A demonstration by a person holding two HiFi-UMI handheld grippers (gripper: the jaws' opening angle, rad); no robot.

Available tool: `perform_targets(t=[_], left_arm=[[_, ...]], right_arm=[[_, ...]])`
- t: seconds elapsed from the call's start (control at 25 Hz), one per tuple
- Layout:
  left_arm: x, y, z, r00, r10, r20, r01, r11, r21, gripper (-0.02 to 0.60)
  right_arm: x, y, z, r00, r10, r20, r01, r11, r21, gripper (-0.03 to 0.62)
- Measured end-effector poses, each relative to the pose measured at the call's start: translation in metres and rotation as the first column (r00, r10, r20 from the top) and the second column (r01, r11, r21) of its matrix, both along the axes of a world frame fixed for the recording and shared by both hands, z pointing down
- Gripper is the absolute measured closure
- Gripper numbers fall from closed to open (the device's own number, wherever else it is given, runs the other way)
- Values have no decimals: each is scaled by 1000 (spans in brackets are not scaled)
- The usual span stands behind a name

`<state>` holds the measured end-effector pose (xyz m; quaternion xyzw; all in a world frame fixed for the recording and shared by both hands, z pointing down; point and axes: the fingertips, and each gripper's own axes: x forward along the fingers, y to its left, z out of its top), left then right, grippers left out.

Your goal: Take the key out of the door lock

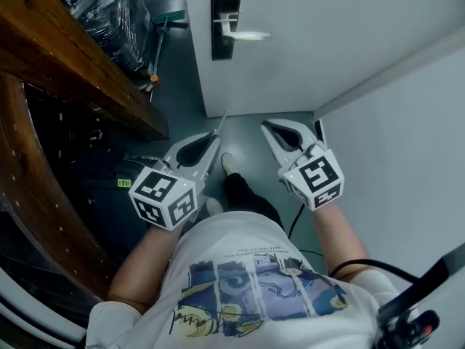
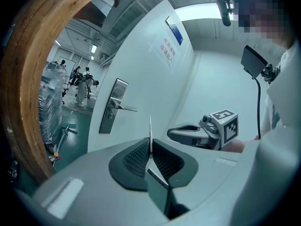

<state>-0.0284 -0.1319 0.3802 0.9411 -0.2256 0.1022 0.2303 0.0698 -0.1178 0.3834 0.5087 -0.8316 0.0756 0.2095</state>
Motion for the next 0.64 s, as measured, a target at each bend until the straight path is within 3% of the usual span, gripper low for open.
perform_targets(t=[0.64], left_arm=[[0,0,7,1000,-3,0,3,1000,-26,554]], right_arm=[[0,1,3,1000,-11,7,11,1000,-2,591]])
